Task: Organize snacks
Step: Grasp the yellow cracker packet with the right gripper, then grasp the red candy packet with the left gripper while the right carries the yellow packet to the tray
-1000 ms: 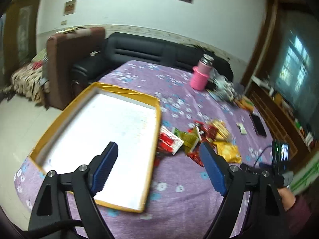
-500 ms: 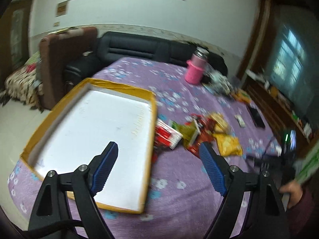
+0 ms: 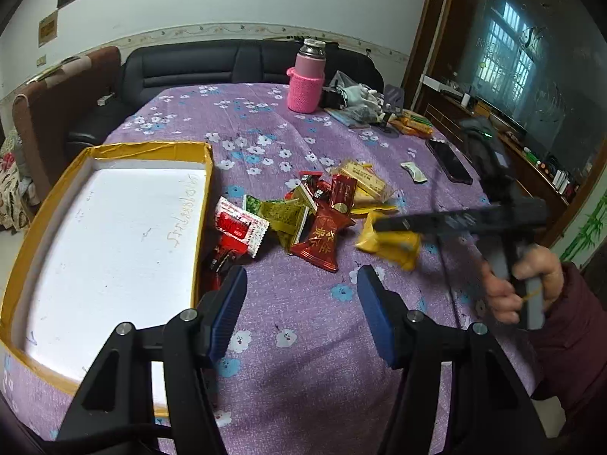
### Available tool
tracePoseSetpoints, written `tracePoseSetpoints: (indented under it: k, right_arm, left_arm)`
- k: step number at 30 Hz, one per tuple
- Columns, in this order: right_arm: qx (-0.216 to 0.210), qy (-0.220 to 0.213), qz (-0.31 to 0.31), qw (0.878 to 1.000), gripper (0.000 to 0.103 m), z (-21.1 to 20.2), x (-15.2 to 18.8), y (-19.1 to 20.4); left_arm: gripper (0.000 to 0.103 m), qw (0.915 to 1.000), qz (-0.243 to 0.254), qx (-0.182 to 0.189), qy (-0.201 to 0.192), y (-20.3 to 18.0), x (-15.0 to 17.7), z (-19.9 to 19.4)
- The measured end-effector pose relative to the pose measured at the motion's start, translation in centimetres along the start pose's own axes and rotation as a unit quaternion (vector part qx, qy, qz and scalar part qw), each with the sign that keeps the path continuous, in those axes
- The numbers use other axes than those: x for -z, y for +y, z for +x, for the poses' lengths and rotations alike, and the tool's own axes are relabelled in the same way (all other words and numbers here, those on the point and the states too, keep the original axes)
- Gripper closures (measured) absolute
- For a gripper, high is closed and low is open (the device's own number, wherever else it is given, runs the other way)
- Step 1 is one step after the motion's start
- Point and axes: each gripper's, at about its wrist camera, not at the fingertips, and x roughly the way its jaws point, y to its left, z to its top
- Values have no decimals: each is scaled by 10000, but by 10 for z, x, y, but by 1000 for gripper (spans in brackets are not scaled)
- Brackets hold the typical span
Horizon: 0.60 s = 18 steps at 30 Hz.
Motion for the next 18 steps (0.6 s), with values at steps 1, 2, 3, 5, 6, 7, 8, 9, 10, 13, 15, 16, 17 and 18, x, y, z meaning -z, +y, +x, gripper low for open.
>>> tracePoseSetpoints:
  k: [1,2,3,5,6,7,8,9,10,13,15,16,17,18]
  right_arm:
    - [-240,137,-127,9995,33,0,6,5]
    - [-370,246,-294,9986,33,-1,12,12]
    - [-297,256,-489,9980,33,-3,18,22]
    - [278,120,-893,9955,33,-3,21,37]
    - [522,85,-1025,9933,33,0,21,44]
    - [703,77,-1093,9915,33,4,21,48]
    - [891,54,-1150,9894,33,9,22,53]
    - [1058,36,-1226,9868,33,14,23,57]
    - [1177,45,-1300,9845,37,18,24,58]
    - [1436,49,-1402,9796,58,20,33,64]
    - [1540,26,-1338,9790,58,12,38,56]
    - [1576,-6,-1255,9795,58,6,42,52]
    - [1564,-20,-1178,9806,58,4,43,48]
    - [1534,-28,-1084,9822,58,2,44,43]
  left_arm:
    - [42,10000,-2,47,48,0,-2,4]
    - [42,9999,9,82,102,0,-3,10]
    - [42,9998,49,118,119,-3,-4,15]
    - [42,9994,191,167,223,-11,-7,28]
    - [42,9990,281,163,294,-16,-9,36]
    - [42,9987,329,111,366,-18,-10,42]
    - [43,9984,366,82,431,-20,-11,46]
    - [51,9980,399,101,487,-21,-11,51]
    - [55,9977,415,118,531,-21,-12,52]
    - [65,9966,477,219,635,-23,-16,56]
    - [65,9960,545,299,640,-26,-21,59]
    - [65,9954,605,349,654,-29,-24,63]
    - [65,9944,673,408,709,-32,-28,69]
    - [65,9930,744,468,793,-35,-31,77]
